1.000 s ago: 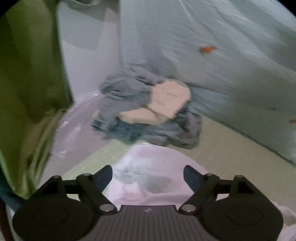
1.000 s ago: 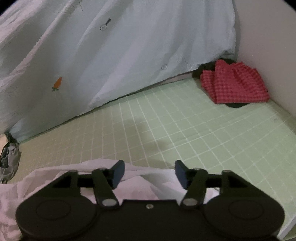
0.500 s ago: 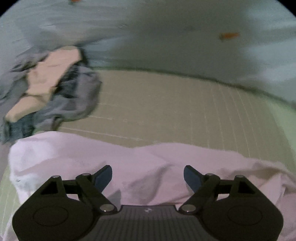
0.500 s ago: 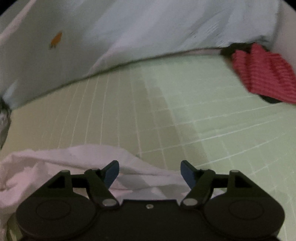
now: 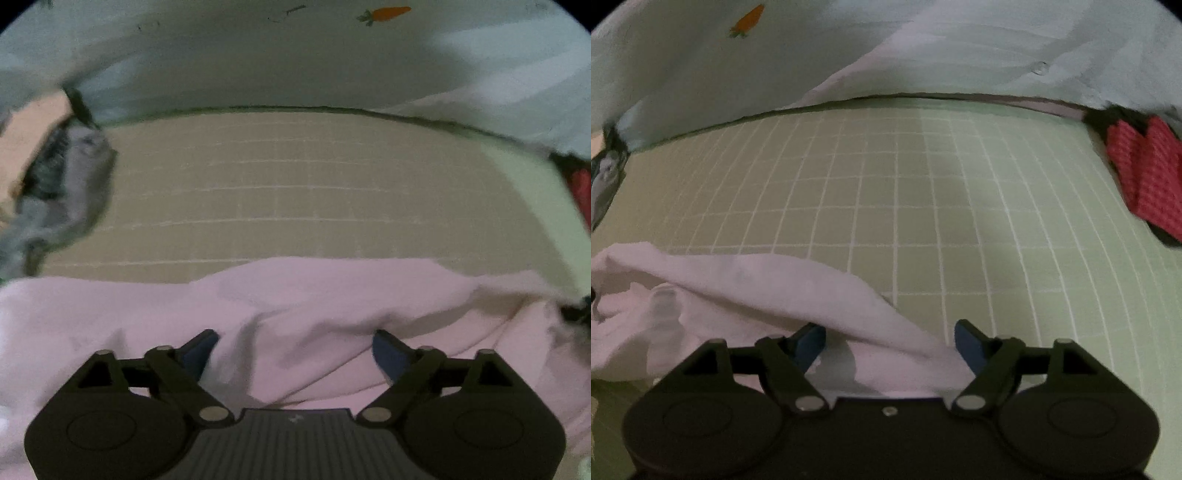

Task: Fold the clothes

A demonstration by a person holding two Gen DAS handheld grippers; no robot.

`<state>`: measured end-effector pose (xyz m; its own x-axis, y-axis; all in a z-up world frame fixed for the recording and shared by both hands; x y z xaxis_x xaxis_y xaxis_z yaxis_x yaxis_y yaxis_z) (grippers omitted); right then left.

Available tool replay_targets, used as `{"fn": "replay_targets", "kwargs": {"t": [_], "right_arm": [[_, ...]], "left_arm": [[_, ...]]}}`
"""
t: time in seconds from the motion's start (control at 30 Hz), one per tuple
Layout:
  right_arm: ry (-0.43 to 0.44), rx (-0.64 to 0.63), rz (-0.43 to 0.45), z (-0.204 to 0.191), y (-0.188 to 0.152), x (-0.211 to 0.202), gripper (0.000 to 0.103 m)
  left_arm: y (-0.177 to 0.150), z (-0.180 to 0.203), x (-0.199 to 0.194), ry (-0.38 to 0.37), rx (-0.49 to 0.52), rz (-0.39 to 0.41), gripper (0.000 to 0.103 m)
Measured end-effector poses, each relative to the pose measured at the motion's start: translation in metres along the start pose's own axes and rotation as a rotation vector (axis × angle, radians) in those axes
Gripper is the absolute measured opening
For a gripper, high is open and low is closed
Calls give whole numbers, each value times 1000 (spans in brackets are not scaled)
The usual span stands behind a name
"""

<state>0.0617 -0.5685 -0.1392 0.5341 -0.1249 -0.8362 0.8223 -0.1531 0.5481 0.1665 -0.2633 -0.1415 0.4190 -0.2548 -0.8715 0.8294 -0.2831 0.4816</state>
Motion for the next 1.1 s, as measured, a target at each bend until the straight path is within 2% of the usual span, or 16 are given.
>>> {"fn": "replay_targets", "kwargs": {"t": [0.07,0.1,0.17,0.2,0.23,0.27,0.3,0.4,0.47,0.6,0.7,0.73,0.83,0.97,1.07,1.1], "right_arm": [[28,-60,-16,-4,3,7,76],[33,-84,-20,-6,4,8,70],[54,-109,-16,-9,9,10,41],[72,-111,-14,-10,12,9,20],[70,-109,15,-10,19,4,7],[64,-105,49,-9,26,-2,5],[57,-102,83,-8,33,-8,4],[37,-94,198,-7,58,-31,3],[13,-113,312,-10,82,-58,3],[-27,-125,584,-27,119,-142,3],[-42,-127,755,-42,124,-199,3],[-57,-128,735,-41,118,-194,3],[-108,-136,638,-35,95,-165,2],[-58,44,299,-8,32,-77,3],[-14,170,123,8,-12,-47,3],[8,201,114,11,-18,-48,5]], "left_arm": [[2,4,8,-13,-3,-11,94],[3,5,11,-11,3,-14,92],[4,9,16,-10,-4,-11,87],[4,9,17,-11,-11,-14,75],[4,9,17,-7,-12,-14,57],[4,10,17,-5,-14,-15,44],[5,11,16,-17,-17,-9,17],[11,13,2,-42,-30,46,12],[23,17,-21,-55,-32,122,11],[45,22,-78,-87,-67,290,10],[46,19,-100,-130,-112,330,11],[42,18,-97,-131,-124,320,11],[19,18,-66,-109,-153,217,11],[-15,21,-35,-104,-187,84,15],[-29,26,-31,-99,-181,47,16],[-30,27,-32,-92,-174,49,17]]}}
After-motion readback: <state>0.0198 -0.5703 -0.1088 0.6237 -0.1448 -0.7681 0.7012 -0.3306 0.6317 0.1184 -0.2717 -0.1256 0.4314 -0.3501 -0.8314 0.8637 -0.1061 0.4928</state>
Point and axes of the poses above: each gripper's, at about its wrist camera, not at the fingertips, and x roughly the way its jaws point, z to its right, y to its top, the point moved 7 cm from there along x, roughly the way its jaws point, and after that the axes turned 2 degrees about -x, right-handed, at the moved point
